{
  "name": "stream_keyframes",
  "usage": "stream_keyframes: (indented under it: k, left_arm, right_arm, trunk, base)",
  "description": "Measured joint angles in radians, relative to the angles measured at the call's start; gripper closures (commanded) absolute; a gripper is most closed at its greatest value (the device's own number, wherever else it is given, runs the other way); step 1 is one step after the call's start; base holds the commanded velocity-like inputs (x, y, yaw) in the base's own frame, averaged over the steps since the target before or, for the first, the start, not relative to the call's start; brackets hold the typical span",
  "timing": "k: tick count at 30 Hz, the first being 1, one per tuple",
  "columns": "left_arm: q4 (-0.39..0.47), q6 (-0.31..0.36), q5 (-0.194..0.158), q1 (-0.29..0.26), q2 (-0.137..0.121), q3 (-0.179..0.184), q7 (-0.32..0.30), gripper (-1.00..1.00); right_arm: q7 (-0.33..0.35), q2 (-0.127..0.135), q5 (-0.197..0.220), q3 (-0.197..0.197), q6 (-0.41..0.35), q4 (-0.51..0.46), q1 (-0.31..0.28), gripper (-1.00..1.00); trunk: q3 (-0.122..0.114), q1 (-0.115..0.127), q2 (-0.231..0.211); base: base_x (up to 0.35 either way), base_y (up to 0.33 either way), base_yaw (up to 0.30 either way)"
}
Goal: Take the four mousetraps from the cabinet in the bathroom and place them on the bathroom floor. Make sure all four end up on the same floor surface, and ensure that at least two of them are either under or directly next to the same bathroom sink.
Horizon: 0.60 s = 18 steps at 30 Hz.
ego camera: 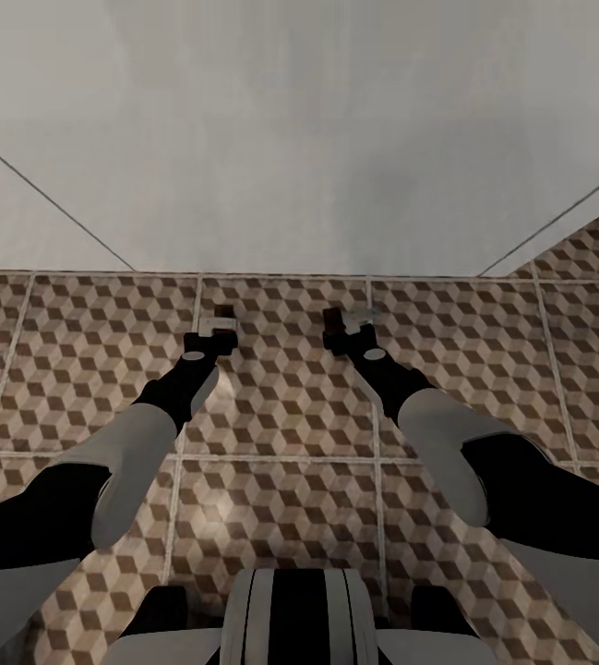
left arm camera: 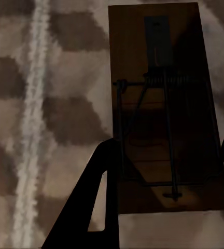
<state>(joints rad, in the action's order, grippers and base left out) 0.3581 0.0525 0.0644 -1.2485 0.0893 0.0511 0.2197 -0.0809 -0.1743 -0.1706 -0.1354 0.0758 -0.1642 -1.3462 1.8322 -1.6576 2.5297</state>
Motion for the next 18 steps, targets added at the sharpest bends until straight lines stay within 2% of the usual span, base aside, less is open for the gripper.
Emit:
stream_keyframes:
  k: [18]
  left_arm:
    - [-0.011, -0.002, 0.000, 0.006, 0.006, 0.000, 0.000, 1.00]
  right_arm:
    - [-0.001, 0.000, -0.004, 0.002, 0.000, 0.023, 0.000, 1.00]
  trunk:
    - [0.000, 0.000, 0.000]
  base:
    - [0.006, 0.000, 0.000]
